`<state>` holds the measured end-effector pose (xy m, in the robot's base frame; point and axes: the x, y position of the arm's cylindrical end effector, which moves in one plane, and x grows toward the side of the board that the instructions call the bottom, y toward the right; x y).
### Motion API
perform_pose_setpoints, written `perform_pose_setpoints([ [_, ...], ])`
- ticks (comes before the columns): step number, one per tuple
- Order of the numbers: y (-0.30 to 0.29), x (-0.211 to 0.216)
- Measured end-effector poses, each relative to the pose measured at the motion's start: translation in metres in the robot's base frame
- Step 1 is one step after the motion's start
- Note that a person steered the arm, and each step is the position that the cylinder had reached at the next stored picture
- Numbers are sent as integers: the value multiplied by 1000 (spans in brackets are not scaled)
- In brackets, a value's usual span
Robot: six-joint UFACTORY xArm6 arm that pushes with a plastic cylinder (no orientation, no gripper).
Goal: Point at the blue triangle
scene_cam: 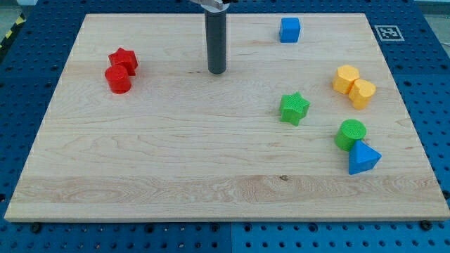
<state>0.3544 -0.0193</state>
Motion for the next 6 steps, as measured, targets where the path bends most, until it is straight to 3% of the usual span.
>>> perform_pose_setpoints([
  [1,0,2],
  [4,62,138],
  [6,94,155],
])
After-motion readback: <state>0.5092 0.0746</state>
